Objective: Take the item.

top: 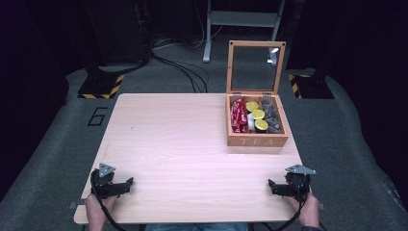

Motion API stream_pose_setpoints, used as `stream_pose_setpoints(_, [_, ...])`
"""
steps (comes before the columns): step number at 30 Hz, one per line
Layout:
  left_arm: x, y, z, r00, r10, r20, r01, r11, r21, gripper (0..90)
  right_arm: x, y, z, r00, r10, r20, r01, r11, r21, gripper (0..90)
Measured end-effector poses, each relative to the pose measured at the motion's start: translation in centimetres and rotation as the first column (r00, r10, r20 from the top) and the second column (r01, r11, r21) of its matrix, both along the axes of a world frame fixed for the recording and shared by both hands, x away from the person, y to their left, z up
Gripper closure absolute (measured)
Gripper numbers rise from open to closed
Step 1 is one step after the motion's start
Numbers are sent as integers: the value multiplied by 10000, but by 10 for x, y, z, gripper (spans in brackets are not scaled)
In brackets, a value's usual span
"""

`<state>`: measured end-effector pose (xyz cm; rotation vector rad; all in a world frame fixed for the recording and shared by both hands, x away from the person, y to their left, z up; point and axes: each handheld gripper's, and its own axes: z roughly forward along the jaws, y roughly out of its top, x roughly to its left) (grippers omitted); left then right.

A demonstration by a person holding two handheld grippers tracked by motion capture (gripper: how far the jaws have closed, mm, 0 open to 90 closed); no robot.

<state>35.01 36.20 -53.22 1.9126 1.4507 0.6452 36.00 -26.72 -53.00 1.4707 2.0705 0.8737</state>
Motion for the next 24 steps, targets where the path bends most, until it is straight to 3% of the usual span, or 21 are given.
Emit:
stream_pose_setpoints(8, [1,0,0,10000,10,-20,-9,10000,62,65,-1,1,0,9999,-70,98,70,10000,-11,0])
stream_pose_setpoints(24, [1,-2,1,10000,89,40,-89,9999,137,67,5,1,3,9983,-494,-302,493,9988,-22,0])
